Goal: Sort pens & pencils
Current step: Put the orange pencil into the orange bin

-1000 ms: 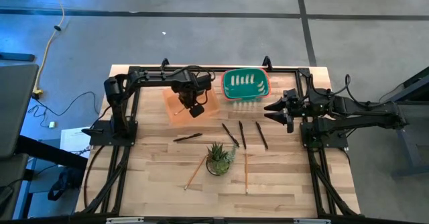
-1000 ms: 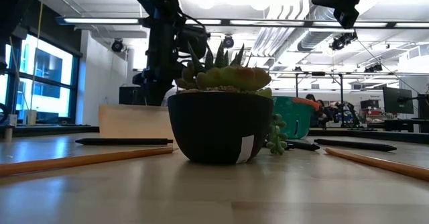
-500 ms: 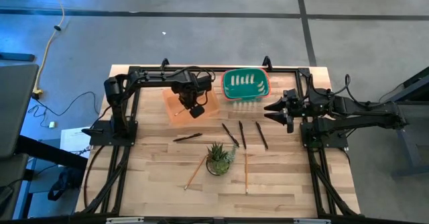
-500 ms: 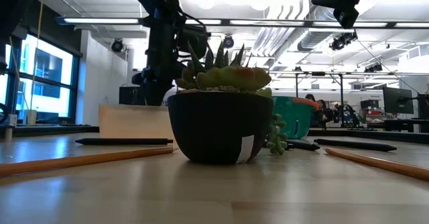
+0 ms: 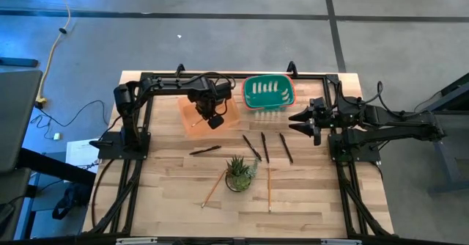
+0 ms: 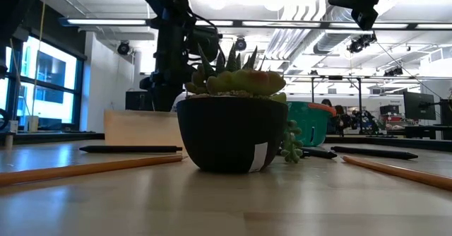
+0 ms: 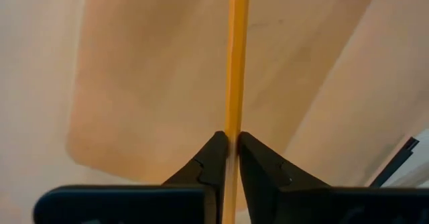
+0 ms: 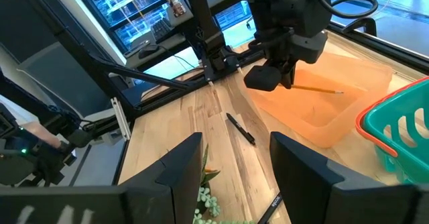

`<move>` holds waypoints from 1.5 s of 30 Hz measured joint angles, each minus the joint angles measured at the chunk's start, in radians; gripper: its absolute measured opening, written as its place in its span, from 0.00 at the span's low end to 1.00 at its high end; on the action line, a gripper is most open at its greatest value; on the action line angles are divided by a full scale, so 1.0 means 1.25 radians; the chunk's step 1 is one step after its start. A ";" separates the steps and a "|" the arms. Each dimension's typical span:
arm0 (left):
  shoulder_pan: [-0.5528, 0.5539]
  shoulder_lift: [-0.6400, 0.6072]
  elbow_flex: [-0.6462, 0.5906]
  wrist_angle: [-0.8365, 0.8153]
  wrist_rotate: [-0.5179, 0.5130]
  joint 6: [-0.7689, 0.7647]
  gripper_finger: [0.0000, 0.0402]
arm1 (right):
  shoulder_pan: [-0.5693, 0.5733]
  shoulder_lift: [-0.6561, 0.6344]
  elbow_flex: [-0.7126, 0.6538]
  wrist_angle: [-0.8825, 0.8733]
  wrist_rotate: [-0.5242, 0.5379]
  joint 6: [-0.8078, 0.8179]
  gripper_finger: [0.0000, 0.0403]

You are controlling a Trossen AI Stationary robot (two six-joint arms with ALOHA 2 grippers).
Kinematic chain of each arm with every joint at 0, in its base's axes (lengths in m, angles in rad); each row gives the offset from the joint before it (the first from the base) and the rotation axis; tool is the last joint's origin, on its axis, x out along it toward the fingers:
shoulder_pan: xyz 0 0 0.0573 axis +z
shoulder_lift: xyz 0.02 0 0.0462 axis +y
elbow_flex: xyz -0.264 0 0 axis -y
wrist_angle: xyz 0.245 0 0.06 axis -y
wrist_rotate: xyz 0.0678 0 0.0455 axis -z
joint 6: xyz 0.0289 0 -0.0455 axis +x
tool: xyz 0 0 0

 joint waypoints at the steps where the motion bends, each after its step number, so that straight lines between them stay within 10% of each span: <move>1: 0.000 0.000 0.000 0.000 0.000 0.000 0.08 | 0.000 0.000 0.000 0.000 0.000 0.000 0.41; 45: -0.058 -0.121 0.082 -0.013 -0.037 -0.041 0.10 | 0.000 0.000 0.000 0.000 -0.001 0.004 0.41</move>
